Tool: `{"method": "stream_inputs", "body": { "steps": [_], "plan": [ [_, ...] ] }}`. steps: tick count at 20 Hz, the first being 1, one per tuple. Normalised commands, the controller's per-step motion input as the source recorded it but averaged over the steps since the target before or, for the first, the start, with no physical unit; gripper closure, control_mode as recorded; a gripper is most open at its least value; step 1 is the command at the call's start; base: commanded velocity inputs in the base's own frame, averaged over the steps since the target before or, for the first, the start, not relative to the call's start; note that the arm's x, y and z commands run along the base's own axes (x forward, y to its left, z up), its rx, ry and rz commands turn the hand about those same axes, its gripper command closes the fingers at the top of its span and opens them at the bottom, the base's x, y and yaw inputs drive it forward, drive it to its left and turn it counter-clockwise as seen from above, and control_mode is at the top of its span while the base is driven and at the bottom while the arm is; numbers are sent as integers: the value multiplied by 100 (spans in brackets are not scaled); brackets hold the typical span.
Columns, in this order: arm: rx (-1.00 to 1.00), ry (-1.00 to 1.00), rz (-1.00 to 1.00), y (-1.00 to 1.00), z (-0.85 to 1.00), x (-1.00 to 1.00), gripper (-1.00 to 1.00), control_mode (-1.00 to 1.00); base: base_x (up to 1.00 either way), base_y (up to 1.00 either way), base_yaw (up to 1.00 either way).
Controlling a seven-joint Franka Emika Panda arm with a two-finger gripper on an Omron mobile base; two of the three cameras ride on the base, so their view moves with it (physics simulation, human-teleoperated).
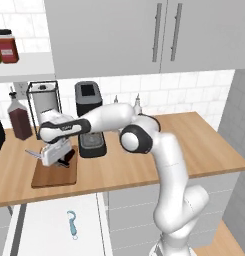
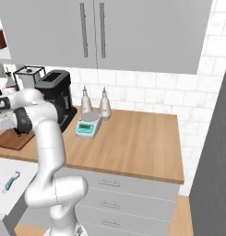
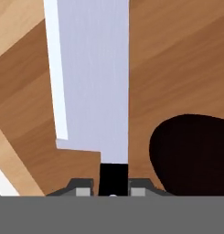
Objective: Place the appropriate cutting tool for cutting the avocado skin on the cutting board.
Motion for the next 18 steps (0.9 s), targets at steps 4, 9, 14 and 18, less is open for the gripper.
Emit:
{"method": "stream_inputs", "body": {
  "steps": [4, 9, 14, 18],
  "plan": [
    [4, -7, 0, -30, -23, -49, -100, -100, 0, 0, 0],
    [4, -5, 0, -12, -3, -40, -100, -100, 0, 0, 0],
    [3, -15, 0, -1, 51, -73, -100, -100, 0, 0, 0],
    [0, -21, 0, 0, 90, -70, -100, -100, 0, 0, 0]
  ]
}}
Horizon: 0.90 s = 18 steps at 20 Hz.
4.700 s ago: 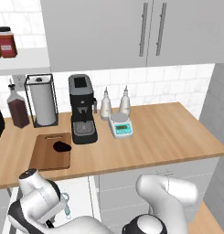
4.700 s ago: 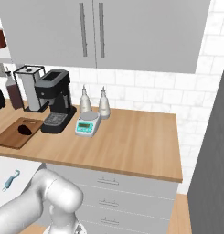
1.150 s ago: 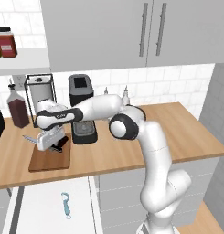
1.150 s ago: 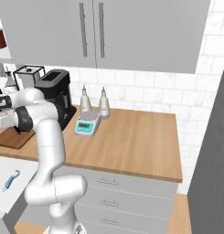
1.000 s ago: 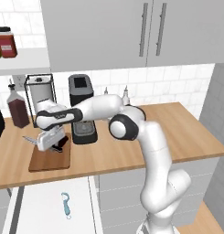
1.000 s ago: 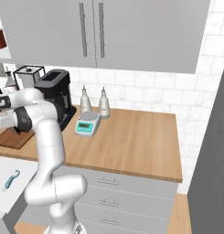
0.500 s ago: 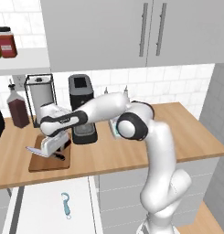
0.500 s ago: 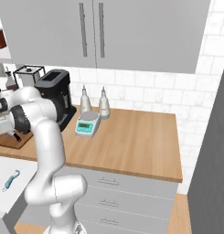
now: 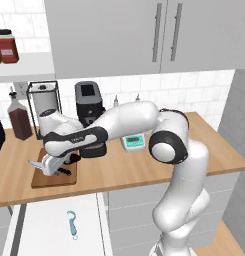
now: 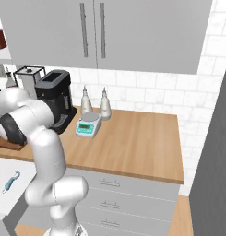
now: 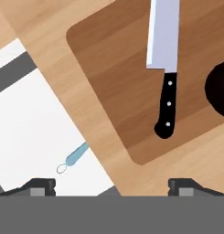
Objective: Place the appropriate cutting tool for cutting the avocado skin on the cutting board.
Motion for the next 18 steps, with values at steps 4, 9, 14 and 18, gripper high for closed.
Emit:
{"method": "stream_inputs", "body": {
  "steps": [4, 9, 14, 18],
  "plan": [
    [0, -20, 0, -2, 91, -73, -100, -100, 0, 0, 0],
    [0, -17, -1, -34, 55, -65, -100, -100, 0, 0, 0],
    [6, -6, -6, -70, 41, -19, -100, -100, 0, 0, 0],
    [10, 0, -7, -82, 33, 0, -100, -100, 0, 0, 0]
  ]
}}
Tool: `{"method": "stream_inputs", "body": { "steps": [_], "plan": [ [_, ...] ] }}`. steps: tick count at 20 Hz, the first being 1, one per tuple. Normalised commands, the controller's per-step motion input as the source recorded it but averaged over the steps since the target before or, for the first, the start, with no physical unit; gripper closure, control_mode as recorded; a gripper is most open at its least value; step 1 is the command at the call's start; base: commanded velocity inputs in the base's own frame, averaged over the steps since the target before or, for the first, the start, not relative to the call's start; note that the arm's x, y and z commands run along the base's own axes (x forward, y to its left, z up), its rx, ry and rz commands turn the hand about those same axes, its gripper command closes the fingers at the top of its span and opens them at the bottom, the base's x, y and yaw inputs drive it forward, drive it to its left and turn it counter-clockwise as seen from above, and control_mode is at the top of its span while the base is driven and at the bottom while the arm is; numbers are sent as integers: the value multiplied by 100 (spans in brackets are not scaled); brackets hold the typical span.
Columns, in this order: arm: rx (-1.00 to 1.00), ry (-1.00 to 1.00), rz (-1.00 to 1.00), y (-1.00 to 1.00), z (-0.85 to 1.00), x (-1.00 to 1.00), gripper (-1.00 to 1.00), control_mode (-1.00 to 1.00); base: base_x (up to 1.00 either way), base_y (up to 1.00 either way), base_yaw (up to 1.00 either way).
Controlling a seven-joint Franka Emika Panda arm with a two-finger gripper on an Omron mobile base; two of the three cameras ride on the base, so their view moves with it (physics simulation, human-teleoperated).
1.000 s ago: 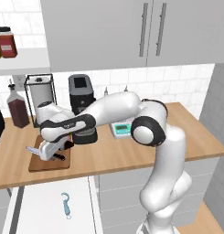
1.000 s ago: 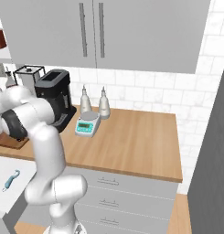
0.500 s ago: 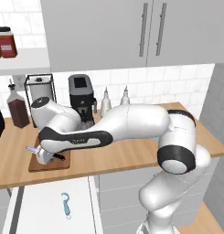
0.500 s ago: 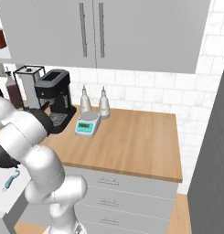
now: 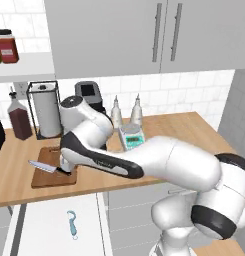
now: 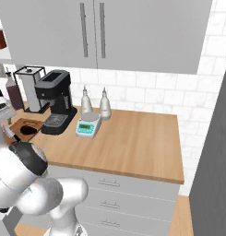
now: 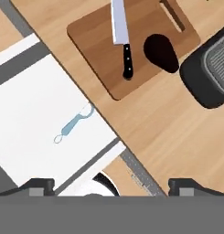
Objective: Place the appropriate cutting tool for cutting the avocado skin on the cutting board.
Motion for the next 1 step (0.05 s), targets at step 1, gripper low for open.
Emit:
{"method": "stream_inputs", "body": {
  "steps": [1],
  "plan": [
    [10, 0, -6, -82, 24, 0, -100, -100, 0, 0, 0]
  ]
}}
